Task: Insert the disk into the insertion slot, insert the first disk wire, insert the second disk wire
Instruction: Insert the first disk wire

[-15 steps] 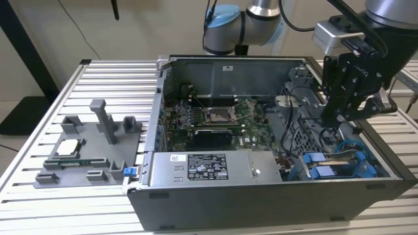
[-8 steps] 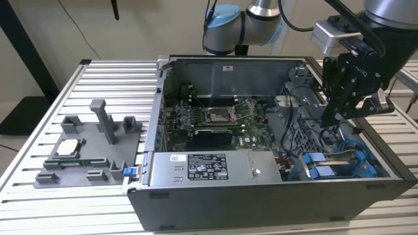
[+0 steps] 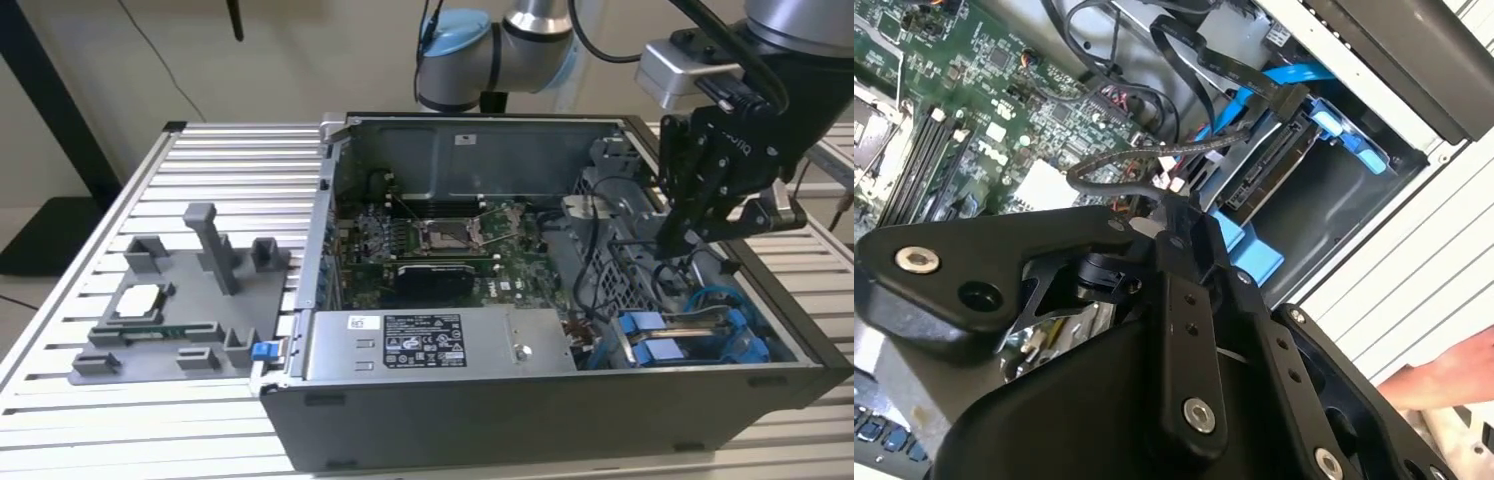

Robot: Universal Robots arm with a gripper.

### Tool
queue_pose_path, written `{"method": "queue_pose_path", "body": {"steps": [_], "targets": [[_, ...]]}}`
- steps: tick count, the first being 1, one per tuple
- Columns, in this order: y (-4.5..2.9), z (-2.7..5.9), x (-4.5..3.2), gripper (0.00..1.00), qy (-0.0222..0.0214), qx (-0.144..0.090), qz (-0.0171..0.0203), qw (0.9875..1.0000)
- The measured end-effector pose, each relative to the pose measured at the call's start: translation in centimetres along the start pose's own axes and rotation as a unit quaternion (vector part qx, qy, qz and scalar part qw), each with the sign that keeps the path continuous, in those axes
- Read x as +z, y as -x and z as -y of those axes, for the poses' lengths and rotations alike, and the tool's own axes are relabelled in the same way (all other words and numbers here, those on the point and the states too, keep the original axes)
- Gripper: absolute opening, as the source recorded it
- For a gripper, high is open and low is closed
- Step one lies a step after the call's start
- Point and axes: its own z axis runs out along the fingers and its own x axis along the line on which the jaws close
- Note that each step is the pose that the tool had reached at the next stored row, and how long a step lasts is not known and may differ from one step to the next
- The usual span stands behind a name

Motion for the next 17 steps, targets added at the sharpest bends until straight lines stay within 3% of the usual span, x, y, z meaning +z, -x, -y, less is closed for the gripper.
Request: {"method": "queue_pose_path", "body": {"steps": [1, 11, 15, 16, 17], "targets": [[0.00, 0.00, 0.00, 1.00, 0.0000, 0.000, 0.0000, 1.0000], [-0.01, -0.03, 0.33, 1.00, -0.0014, 0.000, 0.0008, 1.0000], [-0.02, -0.04, 0.36, 1.00, -0.0030, 0.000, 0.0044, 1.0000], [-0.01, -0.04, 0.36, 0.00, -0.0033, 0.000, 0.0052, 1.0000], [-0.01, -0.04, 0.36, 0.00, -0.0033, 0.000, 0.0054, 1.0000]]}}
